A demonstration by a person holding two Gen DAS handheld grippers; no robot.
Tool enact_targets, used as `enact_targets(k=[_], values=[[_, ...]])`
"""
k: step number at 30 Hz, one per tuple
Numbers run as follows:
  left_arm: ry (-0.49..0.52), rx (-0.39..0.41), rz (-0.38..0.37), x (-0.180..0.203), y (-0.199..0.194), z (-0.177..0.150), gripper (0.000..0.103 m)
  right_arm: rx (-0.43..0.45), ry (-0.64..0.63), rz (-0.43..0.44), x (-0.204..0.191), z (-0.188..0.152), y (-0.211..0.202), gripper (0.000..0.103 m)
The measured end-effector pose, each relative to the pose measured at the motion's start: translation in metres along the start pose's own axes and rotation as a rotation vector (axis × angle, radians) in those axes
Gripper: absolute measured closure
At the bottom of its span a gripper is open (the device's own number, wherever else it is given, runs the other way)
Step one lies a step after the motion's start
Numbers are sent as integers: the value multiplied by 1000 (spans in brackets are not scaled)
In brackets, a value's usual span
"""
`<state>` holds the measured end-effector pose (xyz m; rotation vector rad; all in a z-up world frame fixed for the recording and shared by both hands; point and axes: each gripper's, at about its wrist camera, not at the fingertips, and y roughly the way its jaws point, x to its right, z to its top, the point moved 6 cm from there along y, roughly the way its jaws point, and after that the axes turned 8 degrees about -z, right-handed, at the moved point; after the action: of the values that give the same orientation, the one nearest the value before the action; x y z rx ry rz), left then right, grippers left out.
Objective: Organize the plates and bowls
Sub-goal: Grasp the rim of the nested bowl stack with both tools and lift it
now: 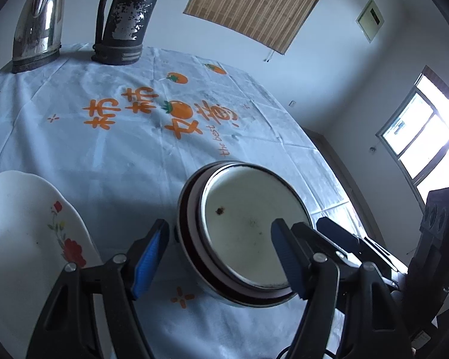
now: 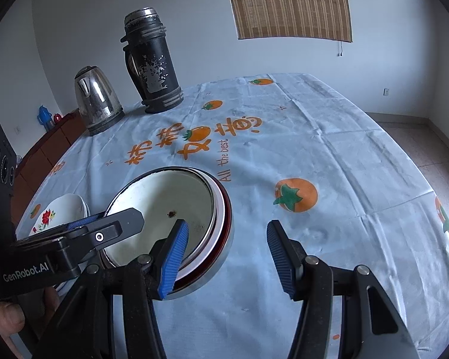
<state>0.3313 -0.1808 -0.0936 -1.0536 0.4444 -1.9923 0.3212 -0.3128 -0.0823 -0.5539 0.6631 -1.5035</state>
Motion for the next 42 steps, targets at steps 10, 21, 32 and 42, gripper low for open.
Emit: enact_targets(k=[10, 21, 32, 42], values=[[-25, -28, -27, -5, 7, -2, 42, -44, 51, 66, -4, -3, 12, 62], [50, -28, 100, -3, 13, -5, 55, -72, -18, -13, -12, 5, 20, 74], [25, -17, 81, 4, 3, -5, 55, -57, -25, -20, -10, 12, 9, 77], [14, 15, 96, 4, -19, 1, 55, -59, -68, 7, -22, 18, -4, 77]])
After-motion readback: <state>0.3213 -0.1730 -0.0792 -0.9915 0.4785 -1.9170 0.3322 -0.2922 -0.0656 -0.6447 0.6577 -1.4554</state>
